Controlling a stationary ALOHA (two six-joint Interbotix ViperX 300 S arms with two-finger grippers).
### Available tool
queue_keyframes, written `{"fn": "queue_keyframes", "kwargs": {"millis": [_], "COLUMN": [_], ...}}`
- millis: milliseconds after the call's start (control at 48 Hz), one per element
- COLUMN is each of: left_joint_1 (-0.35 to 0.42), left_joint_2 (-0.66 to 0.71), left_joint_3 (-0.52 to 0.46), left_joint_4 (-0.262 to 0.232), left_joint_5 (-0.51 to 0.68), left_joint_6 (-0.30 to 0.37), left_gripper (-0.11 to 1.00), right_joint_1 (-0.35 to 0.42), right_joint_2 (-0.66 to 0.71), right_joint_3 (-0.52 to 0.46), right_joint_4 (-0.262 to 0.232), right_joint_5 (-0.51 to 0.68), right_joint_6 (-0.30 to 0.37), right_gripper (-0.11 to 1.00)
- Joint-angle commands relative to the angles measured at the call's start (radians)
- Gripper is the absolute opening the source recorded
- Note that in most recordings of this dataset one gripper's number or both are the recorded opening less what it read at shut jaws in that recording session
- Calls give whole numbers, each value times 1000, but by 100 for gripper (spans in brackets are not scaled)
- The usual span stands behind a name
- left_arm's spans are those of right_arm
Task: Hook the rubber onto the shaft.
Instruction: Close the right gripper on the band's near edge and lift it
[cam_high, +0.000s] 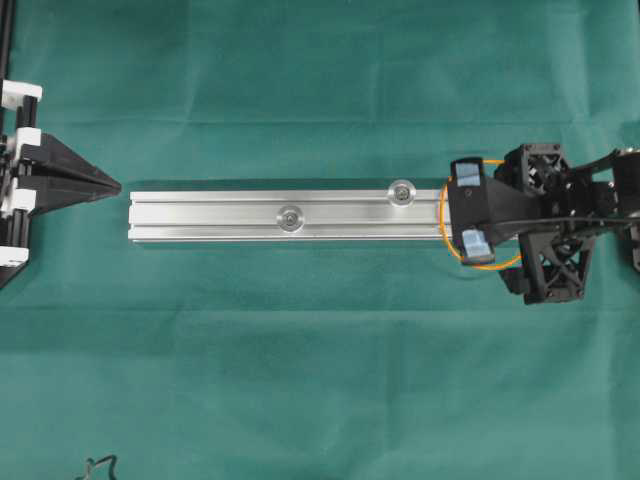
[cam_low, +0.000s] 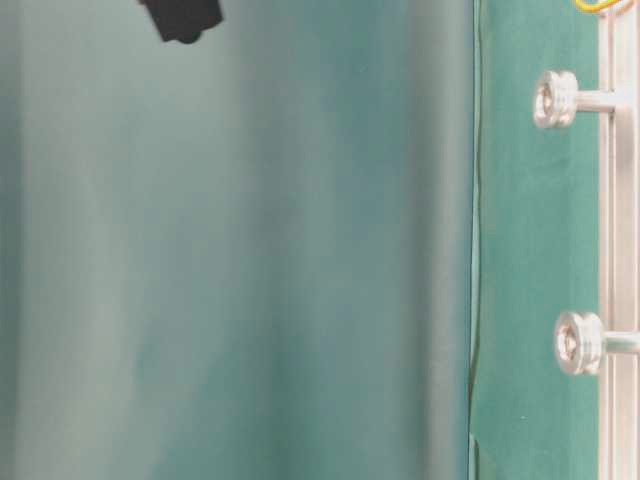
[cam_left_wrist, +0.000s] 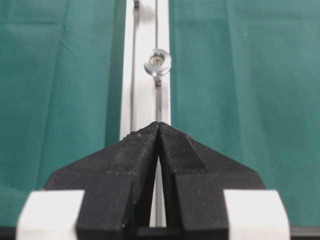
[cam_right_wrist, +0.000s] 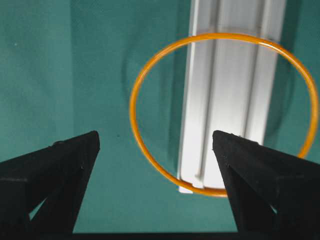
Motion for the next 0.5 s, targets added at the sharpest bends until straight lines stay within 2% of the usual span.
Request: {"fn": "queue_keyframes", "kwargs": {"millis": [0, 188, 480], "left_joint_1": [-2, -2, -2], "left_joint_2": [9, 9, 9], "left_joint_3": [-32, -32, -32], "left_joint_4": [3, 3, 3], "left_joint_5": [-3, -5, -5], "left_joint_6": [0, 0, -2], "left_gripper": [0, 0, 0], "right_joint_1": [12, 28, 44], "right_joint_2": [5, 34, 89], "right_joint_3": [3, 38, 81], "right_joint_4": [12, 32, 35], "right_joint_5": [-29, -95, -190], "right_joint_6": [2, 2, 2], "right_gripper": [99, 99, 99]}}
